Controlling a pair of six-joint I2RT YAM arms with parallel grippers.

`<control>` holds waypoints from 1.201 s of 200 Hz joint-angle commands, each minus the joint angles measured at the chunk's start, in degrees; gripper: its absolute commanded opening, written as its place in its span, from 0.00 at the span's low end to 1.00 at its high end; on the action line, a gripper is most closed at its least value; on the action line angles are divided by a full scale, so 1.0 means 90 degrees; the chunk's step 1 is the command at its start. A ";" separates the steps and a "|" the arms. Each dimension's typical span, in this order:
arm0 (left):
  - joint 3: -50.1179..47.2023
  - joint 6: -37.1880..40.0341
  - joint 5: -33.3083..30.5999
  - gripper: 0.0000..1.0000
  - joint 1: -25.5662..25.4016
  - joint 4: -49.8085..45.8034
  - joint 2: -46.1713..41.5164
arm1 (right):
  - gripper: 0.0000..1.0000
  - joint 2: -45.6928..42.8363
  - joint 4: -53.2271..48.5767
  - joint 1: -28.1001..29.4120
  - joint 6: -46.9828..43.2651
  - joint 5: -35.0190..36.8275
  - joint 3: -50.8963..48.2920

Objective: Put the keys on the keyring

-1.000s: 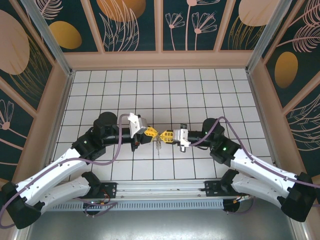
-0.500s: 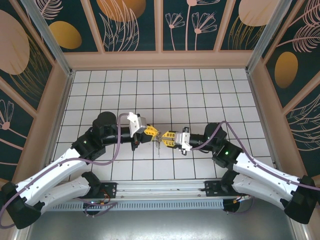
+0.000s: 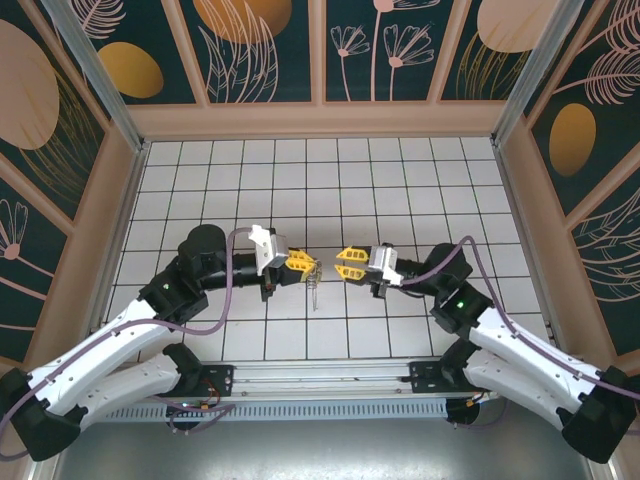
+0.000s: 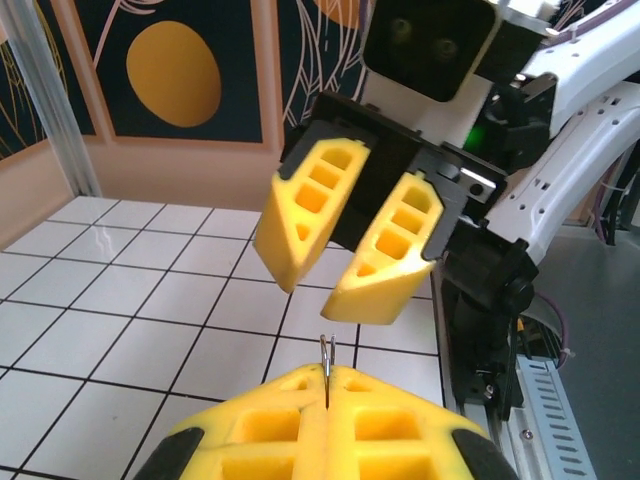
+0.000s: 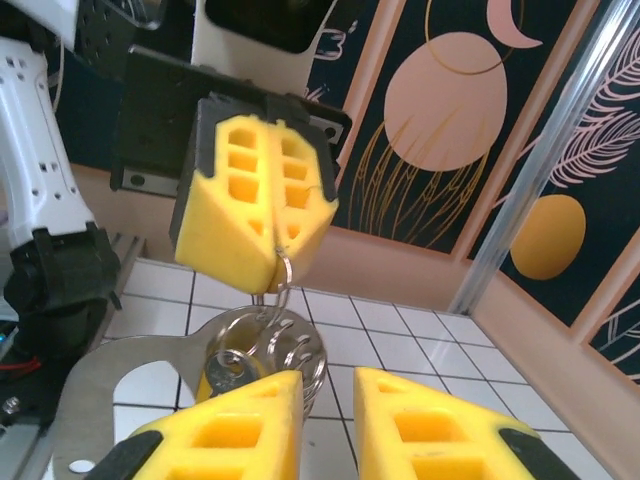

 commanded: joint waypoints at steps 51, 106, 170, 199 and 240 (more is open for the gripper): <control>0.0017 0.0186 0.0249 0.00 0.0007 0.0195 -0.0026 | 0.24 0.0545 0.0884 -0.0119 0.0833 -0.1544 0.0253; 0.0117 0.0226 0.0393 0.00 0.0005 0.0044 0.0196 | 0.19 0.0737 0.0865 -0.0106 0.0835 -0.1270 0.0374; 0.0161 0.0226 0.0411 0.00 0.0010 -0.0020 0.0330 | 0.25 0.0974 0.0835 -0.0052 0.0791 -0.1064 0.0386; 0.0169 0.0221 0.0411 0.00 0.0004 -0.0028 0.0369 | 0.26 0.0986 0.0706 -0.0059 0.0732 -0.0844 0.0361; 0.0172 0.0235 0.0430 0.00 0.0004 -0.0022 0.0379 | 0.27 0.1044 0.0629 -0.0047 0.0698 -0.0724 0.0347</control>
